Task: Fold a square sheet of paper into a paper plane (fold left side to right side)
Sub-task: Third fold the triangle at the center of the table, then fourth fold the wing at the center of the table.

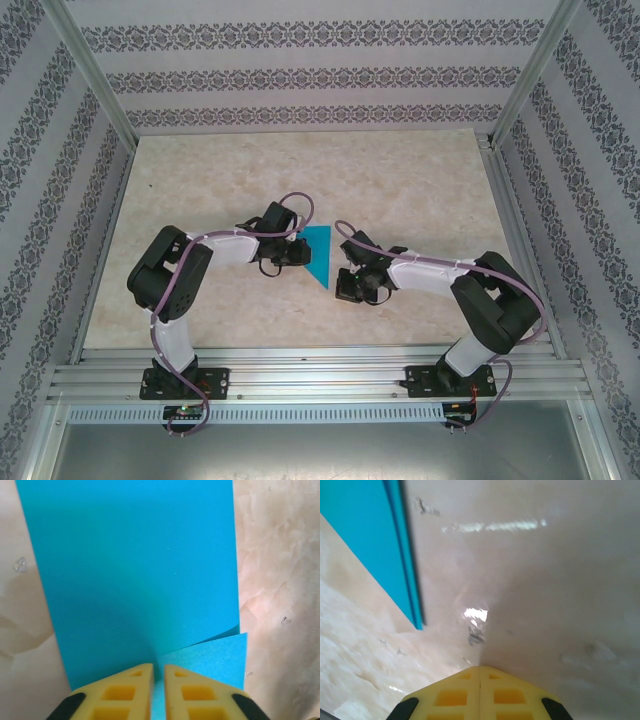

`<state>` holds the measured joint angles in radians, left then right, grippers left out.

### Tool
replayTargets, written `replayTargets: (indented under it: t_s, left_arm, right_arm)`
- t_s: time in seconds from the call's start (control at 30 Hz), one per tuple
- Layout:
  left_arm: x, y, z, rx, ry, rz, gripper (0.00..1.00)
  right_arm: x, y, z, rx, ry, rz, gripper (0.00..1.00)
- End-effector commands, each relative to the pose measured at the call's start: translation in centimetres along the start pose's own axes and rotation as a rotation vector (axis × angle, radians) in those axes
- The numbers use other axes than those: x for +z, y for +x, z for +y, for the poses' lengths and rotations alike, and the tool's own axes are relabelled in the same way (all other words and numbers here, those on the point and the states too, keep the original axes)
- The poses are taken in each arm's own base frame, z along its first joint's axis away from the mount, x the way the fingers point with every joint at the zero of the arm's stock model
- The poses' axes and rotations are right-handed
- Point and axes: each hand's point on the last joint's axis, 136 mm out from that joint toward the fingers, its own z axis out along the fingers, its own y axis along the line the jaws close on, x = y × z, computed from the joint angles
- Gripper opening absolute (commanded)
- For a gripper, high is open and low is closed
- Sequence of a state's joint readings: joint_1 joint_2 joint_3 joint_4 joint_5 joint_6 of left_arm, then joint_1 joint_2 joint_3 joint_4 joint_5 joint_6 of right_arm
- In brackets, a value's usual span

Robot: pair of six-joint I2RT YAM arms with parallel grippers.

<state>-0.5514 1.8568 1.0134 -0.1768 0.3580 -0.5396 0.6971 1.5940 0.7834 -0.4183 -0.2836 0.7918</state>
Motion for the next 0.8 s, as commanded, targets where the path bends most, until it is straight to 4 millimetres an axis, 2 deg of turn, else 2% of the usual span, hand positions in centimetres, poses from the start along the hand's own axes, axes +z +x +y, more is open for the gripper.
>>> replayTargets:
  t_s: [0.0, 0.07, 0.13, 0.23, 0.3, 0.37, 0.43, 0.53, 0.67, 0.77]
  left_arm:
    - [-2.9, -1.8, -2.0, 0.002, 0.058, -0.045, 0.27]
    - [-4.7, -3.0, -3.2, 0.006, 0.094, -0.087, 0.34]
    - [-6.6, -4.1, -3.4, -0.005, 0.109, -0.126, 0.39]
    - [-8.5, -4.9, -2.3, -0.044, 0.096, -0.168, 0.46]
    - [-8.9, -4.8, -1.0, -0.094, 0.089, -0.174, 0.50]
    - [-8.9, -4.6, 0.2, -0.151, 0.101, -0.169, 0.52]
    - [-8.5, -4.4, 0.8, -0.190, 0.119, -0.163, 0.53]
    - [-7.9, -4.0, 1.4, -0.212, 0.115, -0.153, 0.53]
    - [-7.2, -3.8, 1.8, -0.222, 0.112, -0.137, 0.53]
    - [-6.7, -3.7, 1.9, -0.227, 0.112, -0.124, 0.54]
  right_arm:
    - [-2.7, -2.8, 1.4, -0.095, -0.021, -0.081, 0.02]
    - [-3.2, -4.2, 2.3, -0.139, -0.056, -0.116, 0.07]
    - [-3.5, -6.0, 3.3, -0.187, -0.089, -0.154, 0.11]
    - [-3.5, -8.4, 5.2, -0.266, -0.128, -0.223, 0.22]
    - [-3.2, -9.8, 6.1, -0.307, -0.133, -0.252, 0.26]
    - [-2.8, -10.8, 7.0, -0.346, -0.143, -0.257, 0.33]
    - [-2.0, -11.4, 7.1, -0.356, -0.128, -0.247, 0.39]
    - [-0.7, -11.5, 6.1, -0.371, -0.078, -0.219, 0.42]
    - [0.5, -11.1, 5.8, -0.376, -0.082, -0.177, 0.41]
    - [1.2, -10.7, 5.5, -0.370, -0.085, -0.156, 0.34]
